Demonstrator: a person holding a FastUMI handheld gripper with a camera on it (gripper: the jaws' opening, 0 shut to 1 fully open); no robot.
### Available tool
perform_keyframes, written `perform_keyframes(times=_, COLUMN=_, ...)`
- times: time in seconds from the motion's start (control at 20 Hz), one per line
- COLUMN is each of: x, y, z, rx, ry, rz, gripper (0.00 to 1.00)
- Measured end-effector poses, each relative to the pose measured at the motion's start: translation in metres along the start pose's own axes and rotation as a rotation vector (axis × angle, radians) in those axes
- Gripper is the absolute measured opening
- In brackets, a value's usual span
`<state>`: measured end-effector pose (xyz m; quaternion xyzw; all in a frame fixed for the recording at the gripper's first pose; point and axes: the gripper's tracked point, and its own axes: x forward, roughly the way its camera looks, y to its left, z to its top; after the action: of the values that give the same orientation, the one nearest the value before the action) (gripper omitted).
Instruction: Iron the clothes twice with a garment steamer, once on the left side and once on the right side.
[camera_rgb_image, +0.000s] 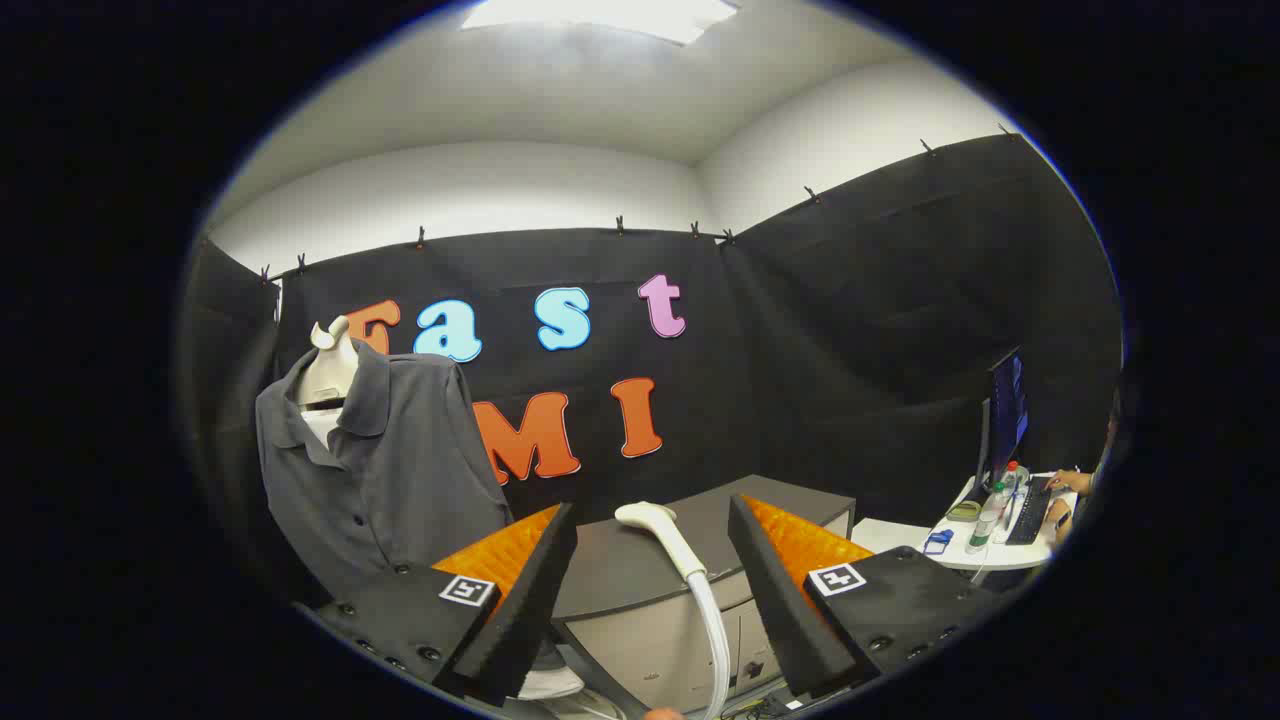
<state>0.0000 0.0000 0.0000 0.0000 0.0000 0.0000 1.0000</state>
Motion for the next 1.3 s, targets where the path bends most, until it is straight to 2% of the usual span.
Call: perform_keyframes(times=1.3, x=0.005, y=0.008, z=-0.004, rx=-0.013, ry=0.031, rz=0.017, gripper=0.98)
